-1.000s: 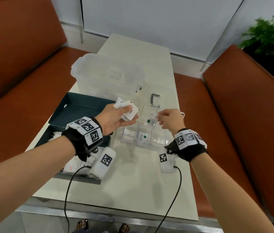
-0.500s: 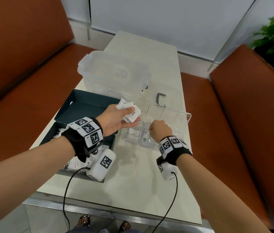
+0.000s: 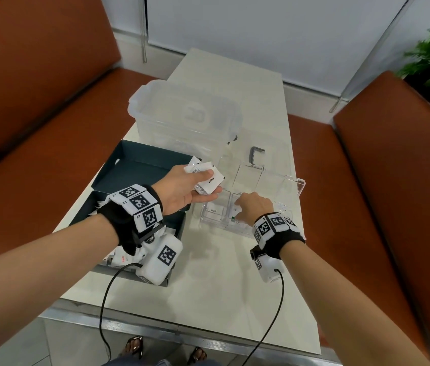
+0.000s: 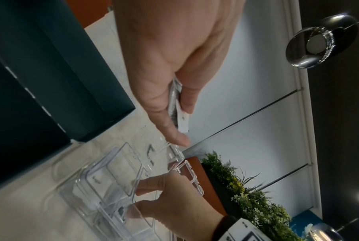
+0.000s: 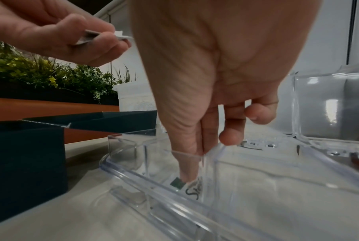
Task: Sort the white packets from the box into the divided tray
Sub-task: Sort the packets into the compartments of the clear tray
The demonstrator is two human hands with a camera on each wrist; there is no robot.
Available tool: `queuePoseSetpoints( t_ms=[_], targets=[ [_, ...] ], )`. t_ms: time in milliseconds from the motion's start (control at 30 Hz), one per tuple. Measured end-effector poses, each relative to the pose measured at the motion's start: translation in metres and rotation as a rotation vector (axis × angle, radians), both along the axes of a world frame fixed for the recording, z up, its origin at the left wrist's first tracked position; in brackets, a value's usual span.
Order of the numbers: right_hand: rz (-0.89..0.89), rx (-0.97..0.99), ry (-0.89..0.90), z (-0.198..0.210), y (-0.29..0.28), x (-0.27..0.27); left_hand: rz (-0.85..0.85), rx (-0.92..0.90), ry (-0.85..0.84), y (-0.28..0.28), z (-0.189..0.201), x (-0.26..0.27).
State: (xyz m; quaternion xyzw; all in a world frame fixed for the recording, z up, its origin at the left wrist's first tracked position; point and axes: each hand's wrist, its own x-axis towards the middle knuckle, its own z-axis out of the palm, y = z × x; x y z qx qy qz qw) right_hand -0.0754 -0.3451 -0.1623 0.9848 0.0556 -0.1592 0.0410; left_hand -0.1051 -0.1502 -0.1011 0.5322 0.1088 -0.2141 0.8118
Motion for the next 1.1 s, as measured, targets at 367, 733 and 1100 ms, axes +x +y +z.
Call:
queuePoseSetpoints(
  t_ms=[367, 733, 1100],
  targets=[
    [-0.051, 0.103, -0.090, 0.016, 0.002, -0.005, -0.025, 0.000, 0.069, -0.005, 0.005, 0.002],
    [-0.147, 1.030, -0.259, 0.074, 0.022, -0.027, -0.061, -0.081, 0.072, -0.011, 0.008, 0.001],
    [-0.321, 0.903, -0.333, 0.078, -0.035, -0.009, -0.052, -0.019, 0.072, -0.016, 0.008, 0.004]
  ],
)
